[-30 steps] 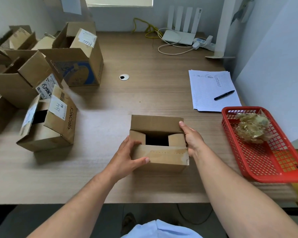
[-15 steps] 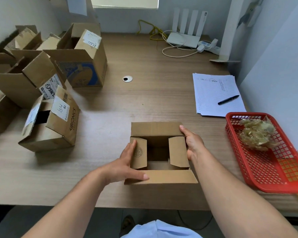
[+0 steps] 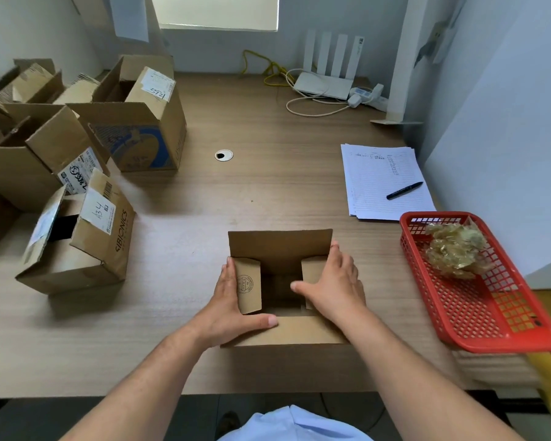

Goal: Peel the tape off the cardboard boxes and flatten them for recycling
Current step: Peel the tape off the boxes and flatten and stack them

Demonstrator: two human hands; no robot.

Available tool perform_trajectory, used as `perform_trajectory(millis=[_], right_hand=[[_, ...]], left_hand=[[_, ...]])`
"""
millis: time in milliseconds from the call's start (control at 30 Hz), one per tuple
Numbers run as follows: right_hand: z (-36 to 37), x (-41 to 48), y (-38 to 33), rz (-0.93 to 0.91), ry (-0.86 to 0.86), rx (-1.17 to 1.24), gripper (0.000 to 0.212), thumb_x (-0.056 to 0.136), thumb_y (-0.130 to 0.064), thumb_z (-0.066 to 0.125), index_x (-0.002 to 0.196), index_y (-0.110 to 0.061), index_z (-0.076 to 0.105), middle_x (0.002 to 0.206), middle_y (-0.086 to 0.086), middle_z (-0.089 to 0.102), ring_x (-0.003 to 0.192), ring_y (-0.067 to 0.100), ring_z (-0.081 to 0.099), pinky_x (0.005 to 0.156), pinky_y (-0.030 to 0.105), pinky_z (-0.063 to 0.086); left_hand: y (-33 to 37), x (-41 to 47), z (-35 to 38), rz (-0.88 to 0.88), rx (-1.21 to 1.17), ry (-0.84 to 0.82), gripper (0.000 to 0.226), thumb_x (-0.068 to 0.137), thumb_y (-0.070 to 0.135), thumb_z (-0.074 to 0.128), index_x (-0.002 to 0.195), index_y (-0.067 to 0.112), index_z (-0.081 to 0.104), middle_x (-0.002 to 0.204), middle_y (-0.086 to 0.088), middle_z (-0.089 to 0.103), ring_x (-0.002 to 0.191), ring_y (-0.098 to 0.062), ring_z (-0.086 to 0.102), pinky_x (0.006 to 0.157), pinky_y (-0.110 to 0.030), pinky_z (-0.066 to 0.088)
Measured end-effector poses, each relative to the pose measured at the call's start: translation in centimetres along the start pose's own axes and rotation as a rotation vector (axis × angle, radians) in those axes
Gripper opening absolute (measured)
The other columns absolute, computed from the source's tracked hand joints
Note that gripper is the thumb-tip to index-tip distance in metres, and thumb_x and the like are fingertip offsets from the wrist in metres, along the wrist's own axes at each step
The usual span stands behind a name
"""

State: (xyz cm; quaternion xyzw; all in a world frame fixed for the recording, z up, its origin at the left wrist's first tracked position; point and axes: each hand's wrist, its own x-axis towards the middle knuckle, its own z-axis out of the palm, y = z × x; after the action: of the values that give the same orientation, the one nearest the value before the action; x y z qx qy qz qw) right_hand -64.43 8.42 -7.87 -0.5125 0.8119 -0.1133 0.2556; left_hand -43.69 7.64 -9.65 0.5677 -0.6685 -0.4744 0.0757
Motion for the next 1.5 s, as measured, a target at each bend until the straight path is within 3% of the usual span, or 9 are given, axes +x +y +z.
perform_trajectory(millis=[267, 400, 467, 567, 733, 933, 1100, 1267, 1500], right_hand=[[-1.2, -0.9, 1.1, -0.06, 0.117, 0.225, 0.058, 0.095, -0.037, 0.049, 0.144, -0.01, 0.036, 0.145, 0.008, 0.042, 0.133, 0.023, 0.038, 0.107, 0.033, 0.031], [-1.9, -0.3, 2.4, -0.024, 0.16, 0.653, 0.031, 0.101, -0.022, 0.039, 0.105, -0.006, 0.065, 0.1, 0.006, 0.062, 0.099, 0.019, 0.052, 0.083, 0.028, 0.037], [-2.2, 0.1, 3.4, -0.024, 0.181, 0.769, 0.032, 0.101, -0.018, 0.038, 0.074, -0.01, 0.053, 0.074, 0.003, 0.044, 0.077, 0.017, 0.04, 0.068, 0.031, 0.031], [-2.4, 0.5, 4.1, -0.042, 0.18, 0.807, 0.028, 0.1, -0.016, 0.04, 0.073, -0.01, 0.043, 0.075, 0.005, 0.033, 0.073, 0.016, 0.032, 0.065, 0.033, 0.027], [-2.5, 1.0, 4.6, -0.05, 0.137, 0.854, 0.028, 0.091, -0.034, 0.042, 0.076, -0.012, 0.048, 0.075, 0.005, 0.036, 0.072, 0.018, 0.034, 0.067, 0.032, 0.028], [-2.6, 1.7, 4.7, -0.062, 0.079, 0.871, 0.061, 0.079, -0.05, 0.049, 0.09, 0.01, 0.057, 0.078, 0.004, 0.049, 0.075, 0.017, 0.045, 0.071, 0.032, 0.036], [-3.1, 2.0, 4.3, -0.008, -0.02, 0.911, 0.024, 0.097, -0.034, 0.05, 0.095, -0.016, 0.065, 0.104, 0.007, 0.066, 0.093, 0.016, 0.063, 0.084, 0.044, 0.053], [-3.2, 2.3, 3.8, 0.142, -0.078, 0.912, 0.049, 0.096, -0.052, 0.039, 0.12, -0.012, 0.057, 0.111, 0.008, 0.063, 0.096, 0.015, 0.061, 0.083, 0.042, 0.053], [-3.6, 2.4, 3.5, 0.202, -0.167, 1.084, 0.064, 0.094, -0.064, 0.027, 0.121, -0.013, 0.053, 0.106, 0.003, 0.063, 0.097, 0.015, 0.06, 0.071, 0.035, 0.05]], left_hand=[[3.0, 1.1, 1.2, -0.119, 0.243, 0.223, 0.134, 0.07, 0.072, 0.065, 0.148, 0.013, -0.026, 0.16, -0.001, -0.023, 0.149, -0.013, -0.009, 0.116, -0.034, 0.018], [3.9, 1.3, 1.8, -0.169, 0.301, 0.266, 0.129, 0.073, 0.071, 0.064, 0.15, 0.011, -0.022, 0.162, -0.003, -0.009, 0.148, -0.019, 0.009, 0.109, -0.036, 0.033], [4.1, 1.3, 1.9, -0.2, 0.323, 0.322, 0.121, 0.077, 0.065, 0.064, 0.152, 0.011, -0.015, 0.159, -0.008, 0.009, 0.143, -0.023, 0.025, 0.1, -0.038, 0.04], [4.3, 1.0, 1.5, -0.197, 0.307, 0.421, 0.091, 0.081, 0.053, 0.059, 0.151, 0.015, 0.015, 0.141, -0.008, 0.035, 0.125, -0.026, 0.045, 0.088, -0.037, 0.044], [2.8, 0.4, -0.1, -0.087, -0.485, 0.441, 0.02, 0.081, 0.038, 0.05, 0.085, 0.02, 0.057, 0.082, 0.0, 0.054, 0.078, -0.022, 0.05, 0.067, -0.034, 0.043], [2.0, 0.1, -1.1, -0.101, -0.656, 0.322, 0.022, 0.098, 0.025, 0.046, 0.093, 0.009, 0.062, 0.093, -0.005, 0.06, 0.086, -0.015, 0.057, 0.068, -0.028, 0.05], [2.1, 0.3, -1.7, -0.121, -0.697, 0.28, 0.044, 0.098, 0.043, 0.046, 0.136, 0.02, 0.05, 0.124, -0.003, 0.06, 0.11, -0.016, 0.059, 0.068, -0.029, 0.052], [2.4, 0.7, -2.2, -0.249, -0.741, 0.288, 0.068, 0.091, 0.065, 0.038, 0.139, 0.018, 0.047, 0.129, -0.007, 0.058, 0.115, -0.021, 0.058, 0.074, -0.035, 0.053], [3.1, 1.2, -2.8, -0.229, -0.814, 0.209, 0.08, 0.085, 0.076, 0.022, 0.122, 0.015, 0.059, 0.116, -0.003, 0.063, 0.108, -0.019, 0.058, 0.077, -0.037, 0.048]])
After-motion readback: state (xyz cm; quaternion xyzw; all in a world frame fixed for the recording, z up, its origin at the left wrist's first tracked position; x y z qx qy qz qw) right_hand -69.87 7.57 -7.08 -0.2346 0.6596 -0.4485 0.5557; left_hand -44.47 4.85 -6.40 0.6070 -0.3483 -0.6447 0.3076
